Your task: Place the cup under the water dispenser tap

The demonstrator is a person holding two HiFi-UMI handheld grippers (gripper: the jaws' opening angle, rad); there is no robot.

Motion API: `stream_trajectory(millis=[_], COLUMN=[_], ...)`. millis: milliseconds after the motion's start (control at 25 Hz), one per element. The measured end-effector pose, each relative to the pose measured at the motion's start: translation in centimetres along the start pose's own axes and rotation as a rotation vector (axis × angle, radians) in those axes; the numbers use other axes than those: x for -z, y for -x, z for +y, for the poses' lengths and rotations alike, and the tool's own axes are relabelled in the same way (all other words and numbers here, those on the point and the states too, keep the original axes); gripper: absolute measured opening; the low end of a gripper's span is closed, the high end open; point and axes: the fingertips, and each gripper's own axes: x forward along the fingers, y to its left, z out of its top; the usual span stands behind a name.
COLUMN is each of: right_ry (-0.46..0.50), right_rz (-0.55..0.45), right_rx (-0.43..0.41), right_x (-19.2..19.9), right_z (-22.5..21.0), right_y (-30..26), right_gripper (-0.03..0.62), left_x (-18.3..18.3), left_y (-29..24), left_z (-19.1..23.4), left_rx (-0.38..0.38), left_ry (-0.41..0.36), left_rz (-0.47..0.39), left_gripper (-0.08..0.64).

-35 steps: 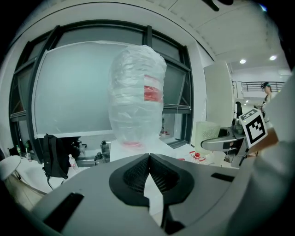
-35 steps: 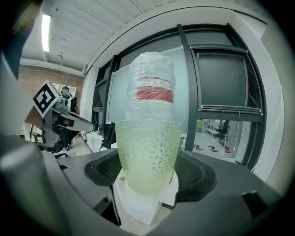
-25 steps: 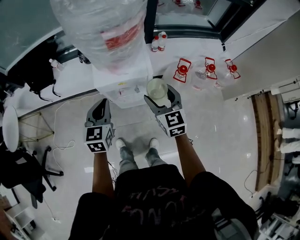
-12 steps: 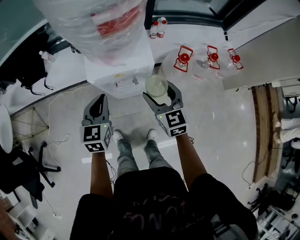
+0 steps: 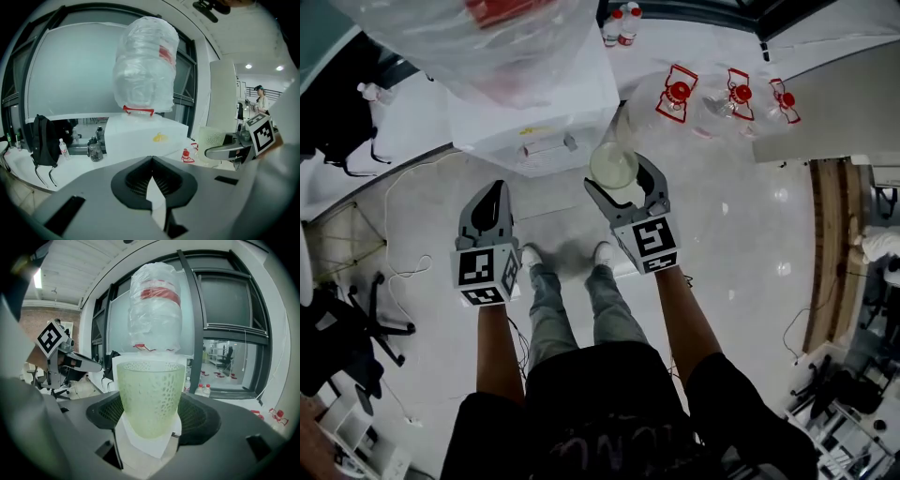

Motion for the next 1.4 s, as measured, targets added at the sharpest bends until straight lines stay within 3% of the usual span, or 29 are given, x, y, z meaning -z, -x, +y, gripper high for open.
stream_trajectory(millis=[640, 1400], right_ry=[-0.036, -0.036], right_rz=[0.048, 0.040], right_rx=[0.006, -0.021], right_x=[9.9, 20.6], right_z=[0.8, 0.5], right_y=[-4.4, -12.5], right_gripper=[0.365, 0.365], left_x=[9.9, 19.7], left_y=[-4.2, -11.1], left_z=[1.4, 4.1], left_rx=[0.015, -0.024], left_ry=[0.009, -0.023], left_rz=[0.059, 0.020], left_gripper=[0.011, 0.010])
